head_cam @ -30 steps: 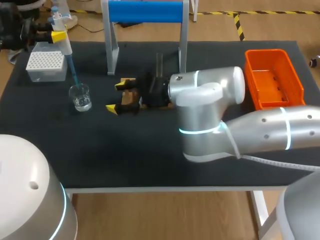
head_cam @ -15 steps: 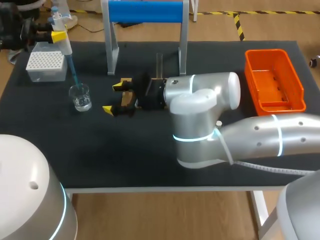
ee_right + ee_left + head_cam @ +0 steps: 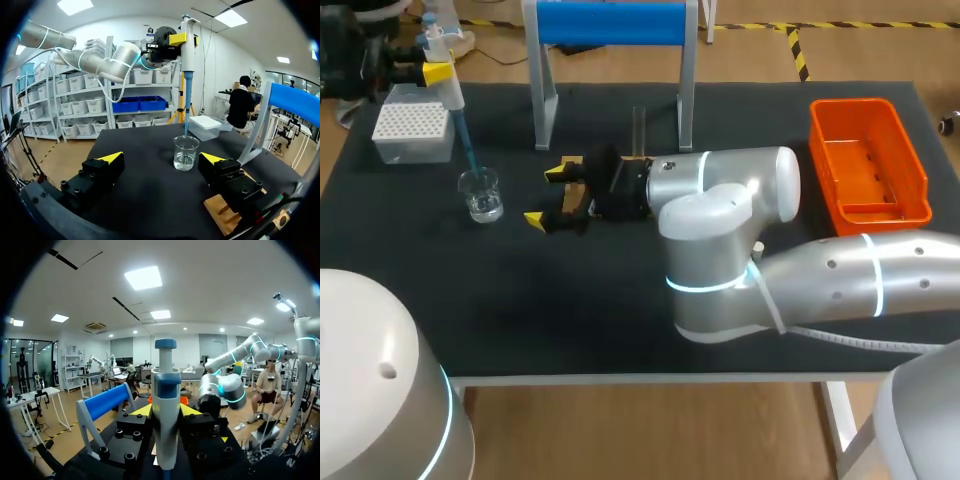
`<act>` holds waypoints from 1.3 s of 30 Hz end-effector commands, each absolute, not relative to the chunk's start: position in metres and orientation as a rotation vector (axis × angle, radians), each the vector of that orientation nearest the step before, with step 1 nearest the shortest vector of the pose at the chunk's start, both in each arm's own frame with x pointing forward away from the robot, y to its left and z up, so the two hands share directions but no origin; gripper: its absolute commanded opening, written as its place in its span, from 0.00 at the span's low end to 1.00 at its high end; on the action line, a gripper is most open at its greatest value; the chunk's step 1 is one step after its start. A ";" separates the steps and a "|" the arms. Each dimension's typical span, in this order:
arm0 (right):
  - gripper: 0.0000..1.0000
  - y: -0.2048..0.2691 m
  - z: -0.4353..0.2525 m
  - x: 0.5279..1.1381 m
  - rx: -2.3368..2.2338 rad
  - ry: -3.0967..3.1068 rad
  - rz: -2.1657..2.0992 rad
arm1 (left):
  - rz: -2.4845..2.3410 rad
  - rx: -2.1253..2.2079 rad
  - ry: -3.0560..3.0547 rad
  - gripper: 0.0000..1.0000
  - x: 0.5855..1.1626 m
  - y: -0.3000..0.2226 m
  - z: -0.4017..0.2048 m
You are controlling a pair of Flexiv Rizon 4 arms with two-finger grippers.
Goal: Invert the test tube, pick up the pipette, mount the tip to pipette, aspirate from beaker and dispense into the tube, eject the tip, return the pipette, and cap with the stopper.
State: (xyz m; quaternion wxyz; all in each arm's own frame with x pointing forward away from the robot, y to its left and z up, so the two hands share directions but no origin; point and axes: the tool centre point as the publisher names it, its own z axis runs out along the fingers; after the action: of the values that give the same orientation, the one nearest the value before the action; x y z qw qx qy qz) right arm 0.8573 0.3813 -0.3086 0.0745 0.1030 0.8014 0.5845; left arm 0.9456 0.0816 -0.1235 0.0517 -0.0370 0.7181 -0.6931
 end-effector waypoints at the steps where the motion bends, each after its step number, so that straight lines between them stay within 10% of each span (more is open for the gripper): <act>1: 1.00 0.382 -0.311 0.857 0.312 2.395 1.761 | -2.111 -0.108 2.179 0.00 0.947 0.082 -0.127; 39: 1.00 0.382 -0.311 0.857 0.312 2.395 1.761 | -2.101 -0.133 2.169 0.00 0.960 0.090 -0.192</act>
State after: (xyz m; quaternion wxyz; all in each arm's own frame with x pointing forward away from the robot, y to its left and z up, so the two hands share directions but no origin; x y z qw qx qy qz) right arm 0.8574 0.3818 -0.3087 0.0751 0.1036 0.8013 0.5844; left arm 0.9575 0.0892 -0.1876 0.0610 -0.0470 0.7186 -0.6911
